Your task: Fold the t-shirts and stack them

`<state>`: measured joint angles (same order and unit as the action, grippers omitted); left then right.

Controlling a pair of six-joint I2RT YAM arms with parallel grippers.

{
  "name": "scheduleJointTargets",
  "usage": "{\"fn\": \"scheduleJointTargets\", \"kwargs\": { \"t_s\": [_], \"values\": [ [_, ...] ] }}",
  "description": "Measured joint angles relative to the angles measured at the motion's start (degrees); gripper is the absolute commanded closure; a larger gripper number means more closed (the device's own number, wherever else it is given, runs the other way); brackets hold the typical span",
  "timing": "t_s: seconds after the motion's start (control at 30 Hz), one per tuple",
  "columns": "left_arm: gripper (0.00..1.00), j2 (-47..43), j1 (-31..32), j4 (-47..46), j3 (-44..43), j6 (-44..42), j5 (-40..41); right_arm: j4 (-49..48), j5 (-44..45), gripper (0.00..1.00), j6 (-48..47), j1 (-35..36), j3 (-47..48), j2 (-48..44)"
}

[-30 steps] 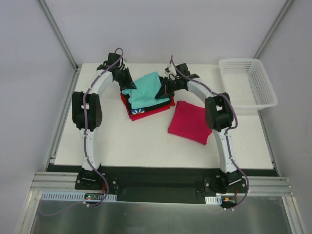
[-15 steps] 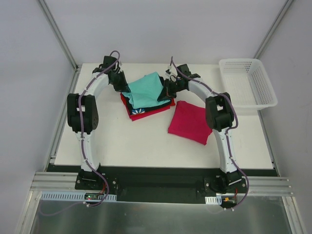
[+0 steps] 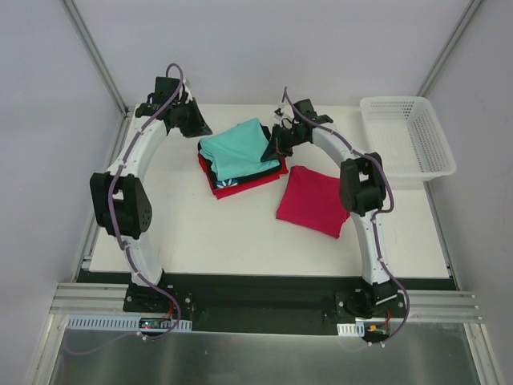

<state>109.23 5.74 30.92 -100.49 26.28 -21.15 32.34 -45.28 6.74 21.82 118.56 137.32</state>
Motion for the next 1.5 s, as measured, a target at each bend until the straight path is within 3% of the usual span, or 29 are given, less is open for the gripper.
{"fn": "scheduleJointTargets", "kwargs": {
  "t_s": [0.23, 0.37, 0.53, 0.8, 1.0, 1.27, 1.5],
  "values": [
    [1.00, -7.6, 7.1, -1.6, 1.3, 4.7, -3.7, 1.6, 0.6, 1.00, -0.1, -0.4, 1.3, -1.5],
    [1.00, -8.1, 10.2, -5.3, 9.8, 7.2, -5.0, 1.8, 0.8, 1.00, -0.2, -0.5, 1.3, -2.2],
    [1.00, -8.1, 10.7, -6.1, 20.2, 8.6, -4.3, 1.9, 1.0, 1.00, -0.3, -0.3, 1.3, -2.3],
    [1.00, -8.6, 10.7, -9.2, 23.3, 8.7, -2.9, 3.0, 1.2, 1.00, -0.9, -0.2, 0.7, -3.7],
    [1.00, -12.7, 10.6, -8.9, 30.6, 8.6, -0.4, 3.8, 1.4, 1.00, -1.5, -0.2, 0.7, -6.1],
    [1.00, -13.7, 7.6, -8.5, 25.7, 8.3, 0.6, 4.3, 1.4, 1.00, -1.5, -0.1, 1.0, -6.5],
    [1.00, -5.9, 6.0, -10.4, 14.8, 8.3, 0.6, 4.8, 1.4, 1.00, -1.4, 0.1, 3.0, -6.5]
  ]
}}
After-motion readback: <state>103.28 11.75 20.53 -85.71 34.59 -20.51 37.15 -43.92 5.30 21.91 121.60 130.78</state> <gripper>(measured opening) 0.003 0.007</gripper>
